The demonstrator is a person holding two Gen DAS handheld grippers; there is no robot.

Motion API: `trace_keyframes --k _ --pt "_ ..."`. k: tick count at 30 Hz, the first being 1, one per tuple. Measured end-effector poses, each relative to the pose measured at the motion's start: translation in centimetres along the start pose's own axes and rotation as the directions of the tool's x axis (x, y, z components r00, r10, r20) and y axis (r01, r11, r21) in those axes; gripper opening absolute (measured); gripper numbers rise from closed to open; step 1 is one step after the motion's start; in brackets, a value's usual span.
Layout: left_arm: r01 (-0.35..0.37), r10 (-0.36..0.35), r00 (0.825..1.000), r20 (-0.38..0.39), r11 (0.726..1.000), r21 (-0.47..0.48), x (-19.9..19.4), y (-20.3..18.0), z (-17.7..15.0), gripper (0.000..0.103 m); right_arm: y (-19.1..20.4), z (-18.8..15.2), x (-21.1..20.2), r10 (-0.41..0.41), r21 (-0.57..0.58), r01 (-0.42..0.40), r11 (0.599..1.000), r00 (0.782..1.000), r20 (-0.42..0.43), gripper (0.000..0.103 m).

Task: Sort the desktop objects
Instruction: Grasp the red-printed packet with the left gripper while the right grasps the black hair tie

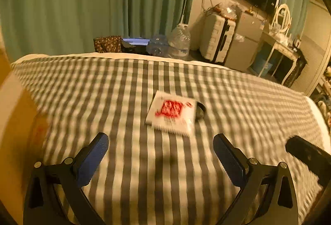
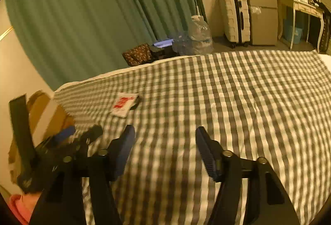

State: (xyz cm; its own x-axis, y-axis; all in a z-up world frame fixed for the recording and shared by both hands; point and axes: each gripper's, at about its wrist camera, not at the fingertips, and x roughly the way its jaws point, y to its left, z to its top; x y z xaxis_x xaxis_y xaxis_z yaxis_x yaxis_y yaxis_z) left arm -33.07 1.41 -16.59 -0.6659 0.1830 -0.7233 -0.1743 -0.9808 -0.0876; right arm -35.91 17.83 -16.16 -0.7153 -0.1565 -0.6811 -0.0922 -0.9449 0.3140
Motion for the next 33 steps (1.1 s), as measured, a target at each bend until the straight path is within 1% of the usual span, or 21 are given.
trace_keyframes --k 1,2,4,6,9,10,12,13,14,16,17,18,19,22,24,27,28,29,30,31,33 --pt "-0.001 0.001 1.000 -0.005 1.000 0.016 0.9 -0.1 0.2 0.103 -0.3 0.4 1.0 0.013 0.007 -0.013 1.000 1.000 -0.013 0.053" --pt "0.003 -0.003 1.000 -0.002 0.999 0.039 1.8 -0.2 0.1 0.103 -0.6 0.9 2.2 0.053 0.032 -0.052 0.998 0.998 -0.031 0.053" --pt "-0.019 0.019 1.000 -0.001 0.998 0.064 2.9 -0.1 -0.2 0.103 -0.6 1.6 3.4 0.085 0.022 -0.085 0.996 0.996 -0.028 0.053" --pt "-0.039 0.043 0.997 -0.057 0.997 0.071 4.5 0.1 -0.2 0.103 0.3 2.5 5.2 0.077 -0.019 -0.078 0.997 0.997 -0.023 0.053" --pt "-0.026 0.031 0.999 -0.045 0.996 0.090 4.7 0.2 -0.2 0.103 1.6 3.9 8.7 0.116 -0.031 -0.119 0.992 0.991 -0.063 0.048" --pt "-0.027 0.031 0.999 -0.043 0.995 0.100 4.8 0.2 -0.2 0.103 2.0 4.0 9.3 0.123 -0.035 -0.126 0.991 0.989 -0.077 0.043" --pt "-0.040 0.044 0.998 -0.038 0.993 0.108 5.1 0.4 0.1 0.103 3.2 4.3 10.6 0.150 -0.053 -0.156 0.986 0.983 -0.105 0.041" --pt "-0.044 0.049 0.998 -0.039 0.993 0.109 5.0 0.5 0.2 0.103 3.7 4.2 11.0 0.149 -0.072 -0.158 0.985 0.982 -0.116 0.040" --pt "-0.054 0.058 0.998 -0.037 0.993 0.109 5.0 0.7 0.2 0.103 4.3 4.0 11.4 0.125 -0.099 -0.138 0.985 0.983 -0.133 0.039" --pt "-0.088 0.092 0.995 -0.028 0.990 0.112 4.6 1.2 0.0 0.103 5.2 3.3 11.9 0.055 -0.162 -0.080 0.984 0.987 -0.151 0.032" --pt "-0.090 0.093 0.995 -0.028 0.990 0.111 4.7 2.0 0.3 0.103 5.8 3.0 11.9 0.022 -0.209 -0.053 0.976 0.989 -0.148 0.030" --pt "-0.091 0.095 0.995 -0.029 0.990 0.104 4.6 2.5 0.3 0.103 6.3 2.8 11.9 -0.003 -0.246 -0.034 0.969 0.989 -0.149 0.018" --pt "-0.088 0.092 0.995 -0.036 0.991 0.096 4.6 2.7 0.4 0.103 6.6 2.7 12.0 -0.005 -0.249 -0.035 0.968 0.988 -0.157 0.000" --pt "-0.100 0.104 0.994 -0.032 0.991 0.094 4.5 4.1 0.1 0.103 5.8 2.4 11.5 -0.006 -0.194 -0.026 0.981 0.987 -0.162 0.001" --pt "-0.094 0.097 0.995 -0.029 0.991 0.090 3.8 4.8 -0.4 0.103 5.1 2.2 10.6 -0.017 -0.185 -0.013 0.983 0.987 -0.162 0.000" --pt "-0.082 0.085 0.996 -0.026 0.992 0.100 3.8 4.9 -0.4 0.103 4.1 1.8 8.5 -0.033 -0.175 0.010 0.984 0.991 -0.131 0.001" --pt "-0.076 0.079 0.997 -0.025 0.991 0.108 3.8 4.9 -0.4 0.103 4.0 2.0 8.5 -0.026 -0.171 0.005 0.985 0.992 -0.124 0.003" --pt "-0.073 0.076 0.997 -0.024 0.991 0.115 3.8 4.8 -0.1 0.103 3.8 2.2 8.2 -0.011 -0.160 -0.008 0.987 0.993 -0.118 0.007" --pt "-0.068 0.070 0.997 -0.013 0.989 0.128 3.8 4.4 0.2 0.103 3.8 2.4 8.2 0.000 -0.149 -0.016 0.989 0.994 -0.110 0.021" --pt "-0.066 0.067 0.998 -0.002 0.988 0.138 3.8 4.1 0.4 0.103 3.8 2.7 8.2 0.014 -0.138 -0.028 0.990 0.995 -0.099 0.040" --pt "-0.052 0.050 0.999 0.016 0.986 0.161 3.6 3.4 0.7 0.103 4.6 3.2 8.7 0.055 -0.137 -0.064 0.988 0.996 -0.068 0.051"
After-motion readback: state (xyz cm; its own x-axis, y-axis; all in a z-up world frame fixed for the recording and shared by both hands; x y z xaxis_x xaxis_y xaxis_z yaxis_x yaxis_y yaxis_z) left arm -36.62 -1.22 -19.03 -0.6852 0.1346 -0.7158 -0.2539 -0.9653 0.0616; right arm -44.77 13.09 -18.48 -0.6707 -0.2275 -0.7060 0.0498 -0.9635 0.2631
